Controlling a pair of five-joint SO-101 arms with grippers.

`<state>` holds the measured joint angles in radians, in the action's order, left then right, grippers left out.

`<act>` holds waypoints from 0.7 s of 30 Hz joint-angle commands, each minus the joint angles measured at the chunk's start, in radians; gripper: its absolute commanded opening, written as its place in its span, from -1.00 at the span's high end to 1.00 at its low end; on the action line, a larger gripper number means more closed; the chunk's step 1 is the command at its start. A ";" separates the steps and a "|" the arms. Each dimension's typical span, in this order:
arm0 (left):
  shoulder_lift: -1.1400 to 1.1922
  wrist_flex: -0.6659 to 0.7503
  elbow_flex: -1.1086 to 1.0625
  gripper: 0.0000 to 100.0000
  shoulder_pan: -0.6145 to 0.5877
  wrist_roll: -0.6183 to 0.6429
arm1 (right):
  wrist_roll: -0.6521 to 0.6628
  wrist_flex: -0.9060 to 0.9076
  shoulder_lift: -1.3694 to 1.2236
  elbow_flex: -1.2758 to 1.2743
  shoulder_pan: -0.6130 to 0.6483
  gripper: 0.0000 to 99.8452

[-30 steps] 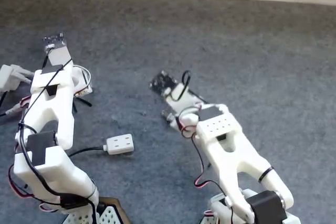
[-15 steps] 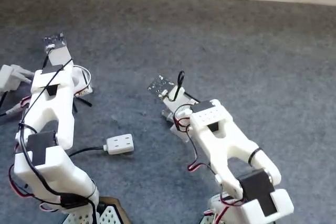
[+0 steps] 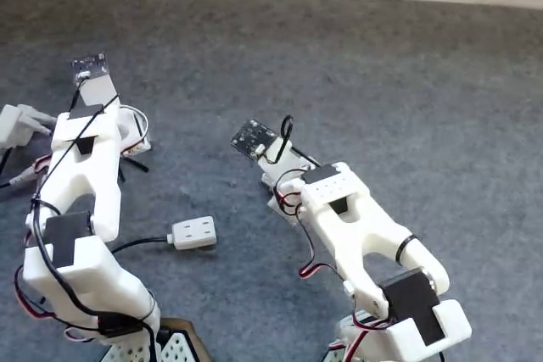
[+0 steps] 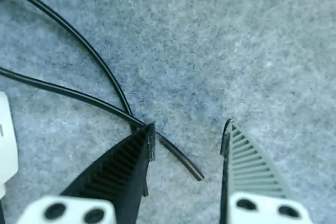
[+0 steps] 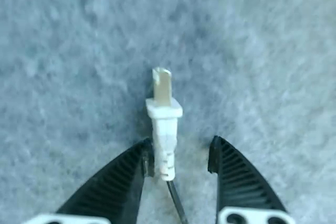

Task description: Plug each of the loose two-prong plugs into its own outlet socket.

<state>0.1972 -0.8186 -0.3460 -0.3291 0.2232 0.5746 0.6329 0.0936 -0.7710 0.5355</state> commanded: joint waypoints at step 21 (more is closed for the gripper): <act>-0.004 0.006 0.008 0.56 0.035 -0.181 | 0.068 0.042 0.004 -0.010 0.002 0.99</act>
<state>0.2033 -0.8186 -0.3460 -0.3291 0.1573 0.6252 0.6252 0.0936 -0.7833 0.5370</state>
